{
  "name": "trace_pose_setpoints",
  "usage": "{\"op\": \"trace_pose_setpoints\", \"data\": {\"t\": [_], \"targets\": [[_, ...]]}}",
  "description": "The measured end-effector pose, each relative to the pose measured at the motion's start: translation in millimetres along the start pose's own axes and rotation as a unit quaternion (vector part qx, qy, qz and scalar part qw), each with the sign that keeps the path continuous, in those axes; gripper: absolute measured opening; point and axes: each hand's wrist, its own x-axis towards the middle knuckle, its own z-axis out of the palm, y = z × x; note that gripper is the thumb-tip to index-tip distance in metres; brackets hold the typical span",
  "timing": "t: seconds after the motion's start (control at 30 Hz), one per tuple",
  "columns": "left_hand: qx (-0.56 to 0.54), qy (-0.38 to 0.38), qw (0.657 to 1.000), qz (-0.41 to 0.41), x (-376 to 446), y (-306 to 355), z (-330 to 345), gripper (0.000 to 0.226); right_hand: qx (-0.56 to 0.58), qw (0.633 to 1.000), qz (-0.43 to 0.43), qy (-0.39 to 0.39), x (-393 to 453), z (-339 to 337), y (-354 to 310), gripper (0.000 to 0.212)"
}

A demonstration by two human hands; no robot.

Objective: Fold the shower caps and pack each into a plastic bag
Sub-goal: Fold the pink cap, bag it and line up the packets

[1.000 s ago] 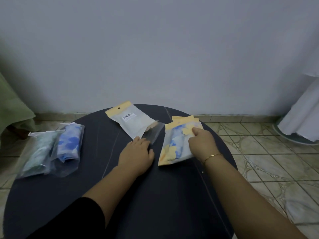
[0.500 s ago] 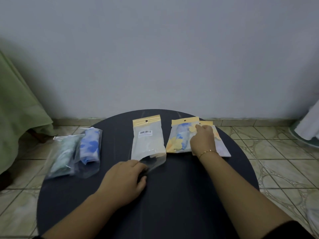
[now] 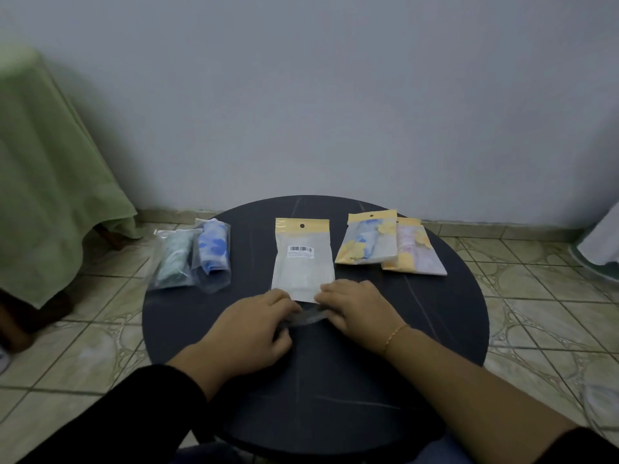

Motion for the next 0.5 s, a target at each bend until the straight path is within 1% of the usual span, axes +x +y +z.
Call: {"op": "trace_pose_setpoints", "data": {"t": [0.03, 0.13, 0.2, 0.23, 0.33, 0.43, 0.5], "targets": [[-0.023, 0.003, 1.0, -0.01, -3.7, -0.8, -2.8, 0.04, 0.0, 1.0, -0.001, -0.003, -1.9, -0.8, -1.1, 0.029], [-0.075, 0.037, 0.995, -0.046, -10.7, -12.1, -7.8, 0.052, 0.029, 0.999, 0.017, -0.023, -7.1, -6.8, -4.7, 0.026], [-0.069, 0.045, 0.995, -0.053, -13.6, -17.2, -7.9, 0.059, 0.059, 0.997, 0.037, -0.022, -10.3, -10.4, -6.0, 0.025], [-0.061, 0.043, 0.996, -0.05, -14.1, -18.1, -6.5, 0.058, 0.069, 0.996, 0.045, -0.019, -12.3, -11.3, -6.4, 0.025], [-0.051, 0.045, 0.997, -0.032, -11.1, -14.8, -1.5, 0.046, 0.104, 0.992, 0.07, -0.011, -16.0, -13.7, -7.7, 0.025], [-0.057, 0.072, 0.996, -0.019, -6.2, -13.5, 2.5, 0.025, 0.149, 0.983, 0.107, -0.018, -16.5, -18.6, -10.3, 0.025], [-0.056, 0.082, 0.995, -0.022, -4.4, -13.4, 3.7, 0.018, 0.179, 0.975, 0.13, -0.023, -16.1, -19.0, -10.8, 0.024]]}}
